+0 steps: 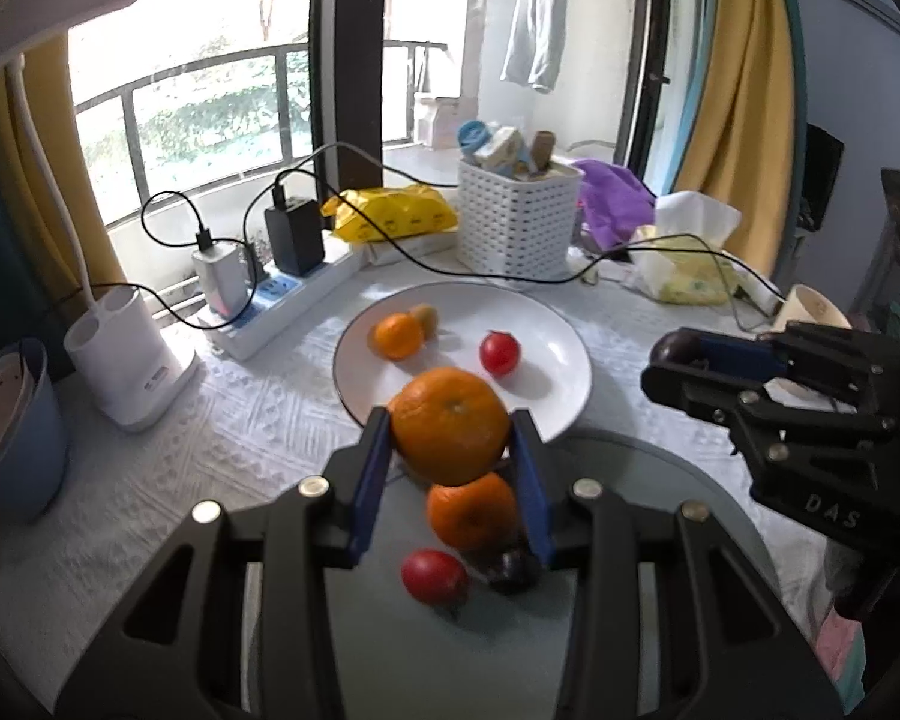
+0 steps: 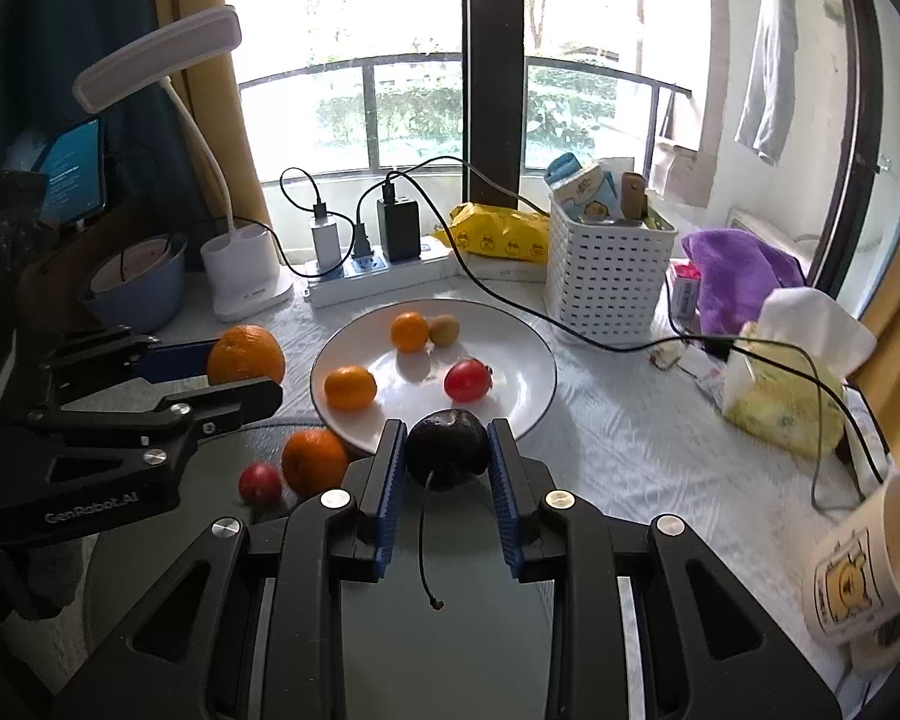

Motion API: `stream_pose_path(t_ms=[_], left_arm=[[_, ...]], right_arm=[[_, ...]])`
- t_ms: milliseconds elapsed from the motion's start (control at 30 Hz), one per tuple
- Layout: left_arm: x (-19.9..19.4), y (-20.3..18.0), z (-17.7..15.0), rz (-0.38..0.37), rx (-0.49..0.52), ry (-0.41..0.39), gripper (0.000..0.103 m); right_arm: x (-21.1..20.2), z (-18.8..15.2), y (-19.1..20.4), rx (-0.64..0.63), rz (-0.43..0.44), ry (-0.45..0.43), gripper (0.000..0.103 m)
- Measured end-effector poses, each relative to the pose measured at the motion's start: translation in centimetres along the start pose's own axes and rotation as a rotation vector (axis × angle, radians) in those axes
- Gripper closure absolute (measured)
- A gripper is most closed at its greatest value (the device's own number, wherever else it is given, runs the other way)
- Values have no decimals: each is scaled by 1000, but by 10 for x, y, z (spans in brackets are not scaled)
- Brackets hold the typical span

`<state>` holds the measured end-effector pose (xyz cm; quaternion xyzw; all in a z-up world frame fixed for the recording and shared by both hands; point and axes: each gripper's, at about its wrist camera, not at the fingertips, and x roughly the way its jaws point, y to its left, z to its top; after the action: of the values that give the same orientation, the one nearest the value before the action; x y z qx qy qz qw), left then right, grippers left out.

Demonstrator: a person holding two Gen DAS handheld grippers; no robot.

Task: Organize fruits
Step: 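Carry the orange and dark plum to the white plate with both grippers, release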

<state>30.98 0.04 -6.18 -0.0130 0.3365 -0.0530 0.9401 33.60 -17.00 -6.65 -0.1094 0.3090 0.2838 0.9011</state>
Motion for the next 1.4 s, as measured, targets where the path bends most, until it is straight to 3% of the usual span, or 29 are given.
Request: stream_pose_path(t_ms=[300,733,833,967,1400], left_arm=[[41,13,10,39,-19,46,62],[70,20,16,19,-52,84,62],[68,22,16,12,-61,77,58],[61,22,18,10,-60,55,56],[23,35,10,32,-97,3,55]], right_arm=[[40,8,-9,4,11,38,74],[74,14,-23,26,16,67,74],[74,16,-23,29,10,64,74],[72,16,-23,37,1,60,59],[42,10,-6,23,-6,48,59]])
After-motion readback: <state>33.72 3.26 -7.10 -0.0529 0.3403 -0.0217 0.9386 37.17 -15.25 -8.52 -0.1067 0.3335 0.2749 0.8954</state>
